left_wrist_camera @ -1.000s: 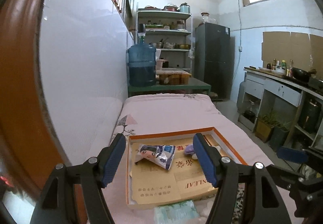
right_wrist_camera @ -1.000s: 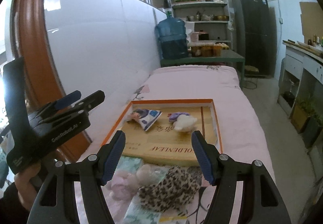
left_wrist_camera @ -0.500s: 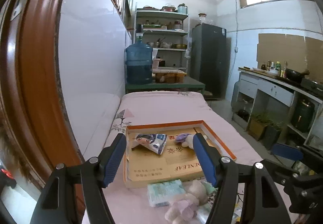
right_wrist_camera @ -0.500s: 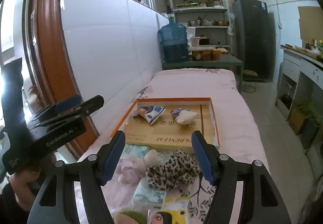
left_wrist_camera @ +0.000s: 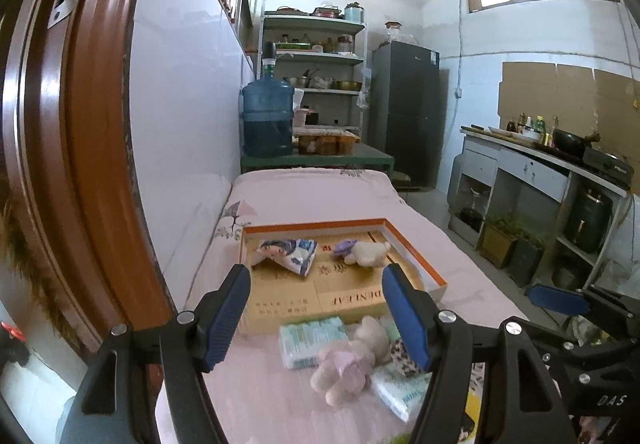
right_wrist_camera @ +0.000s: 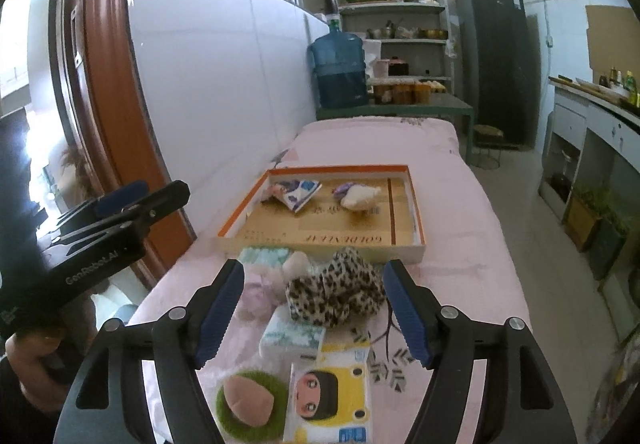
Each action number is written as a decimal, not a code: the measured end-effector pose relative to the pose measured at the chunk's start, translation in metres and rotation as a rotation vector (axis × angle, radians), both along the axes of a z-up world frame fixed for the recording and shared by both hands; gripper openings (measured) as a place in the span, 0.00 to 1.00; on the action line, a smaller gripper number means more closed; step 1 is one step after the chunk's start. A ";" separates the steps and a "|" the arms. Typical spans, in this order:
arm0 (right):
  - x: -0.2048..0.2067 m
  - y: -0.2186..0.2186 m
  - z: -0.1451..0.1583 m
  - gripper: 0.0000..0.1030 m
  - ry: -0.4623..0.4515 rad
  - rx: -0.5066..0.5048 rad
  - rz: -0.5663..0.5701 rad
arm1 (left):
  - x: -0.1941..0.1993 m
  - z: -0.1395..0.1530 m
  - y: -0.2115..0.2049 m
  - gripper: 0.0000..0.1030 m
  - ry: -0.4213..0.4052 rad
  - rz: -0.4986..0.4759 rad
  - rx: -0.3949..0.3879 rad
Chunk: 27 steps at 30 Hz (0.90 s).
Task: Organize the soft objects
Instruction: 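Withdraw both tools from the tray back toward the remaining pile, then grasp the peach sponge with the right gripper while the left grasps the green ring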
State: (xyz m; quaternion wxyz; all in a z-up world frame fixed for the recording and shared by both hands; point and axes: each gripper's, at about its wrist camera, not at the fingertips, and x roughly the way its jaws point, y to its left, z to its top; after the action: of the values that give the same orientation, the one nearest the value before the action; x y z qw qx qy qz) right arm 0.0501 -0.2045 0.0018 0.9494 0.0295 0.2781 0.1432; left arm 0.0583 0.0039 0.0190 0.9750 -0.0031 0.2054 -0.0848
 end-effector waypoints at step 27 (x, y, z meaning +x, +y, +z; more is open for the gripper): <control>-0.035 -0.012 -0.047 0.74 0.130 0.007 -0.034 | -0.046 -0.048 -0.004 0.67 0.088 -0.066 -0.054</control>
State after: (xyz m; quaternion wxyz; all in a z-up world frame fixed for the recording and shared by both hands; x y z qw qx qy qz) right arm 0.0152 -0.2167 -0.0455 0.9315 0.0467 0.3381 0.1256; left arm 0.0122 -0.0004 -0.0288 0.9612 -0.0264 0.2459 -0.1220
